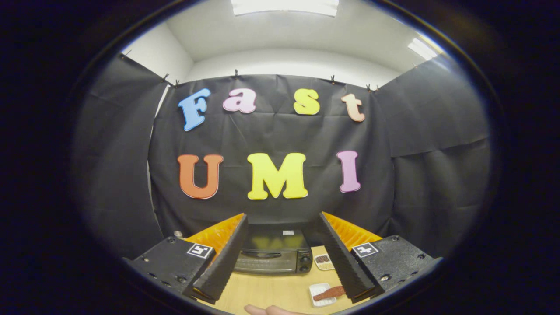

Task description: Open the toaster oven, put the food inside, and close the toaster oven door.

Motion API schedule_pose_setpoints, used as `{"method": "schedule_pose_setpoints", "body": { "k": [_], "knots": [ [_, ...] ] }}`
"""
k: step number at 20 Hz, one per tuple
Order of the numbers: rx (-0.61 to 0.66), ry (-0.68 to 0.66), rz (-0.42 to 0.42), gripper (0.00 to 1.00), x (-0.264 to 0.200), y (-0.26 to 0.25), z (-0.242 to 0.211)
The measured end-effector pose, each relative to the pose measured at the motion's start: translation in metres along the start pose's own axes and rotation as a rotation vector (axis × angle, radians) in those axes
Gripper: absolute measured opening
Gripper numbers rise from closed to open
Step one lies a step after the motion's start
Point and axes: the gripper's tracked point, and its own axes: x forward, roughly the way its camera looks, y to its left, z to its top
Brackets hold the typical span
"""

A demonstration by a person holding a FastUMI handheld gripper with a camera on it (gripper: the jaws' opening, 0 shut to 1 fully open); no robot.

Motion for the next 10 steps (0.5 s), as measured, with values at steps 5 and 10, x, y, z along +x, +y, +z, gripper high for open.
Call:
{"method": "schedule_pose_setpoints", "body": {
  "k": [5, 10],
  "knots": [
    [0.015, 0.155, 0.002, 1.00, 0.091, 0.011, -0.069],
    [-0.027, 0.346, 0.014, 1.00, 0.178, 0.024, -0.155]
  ]
}}
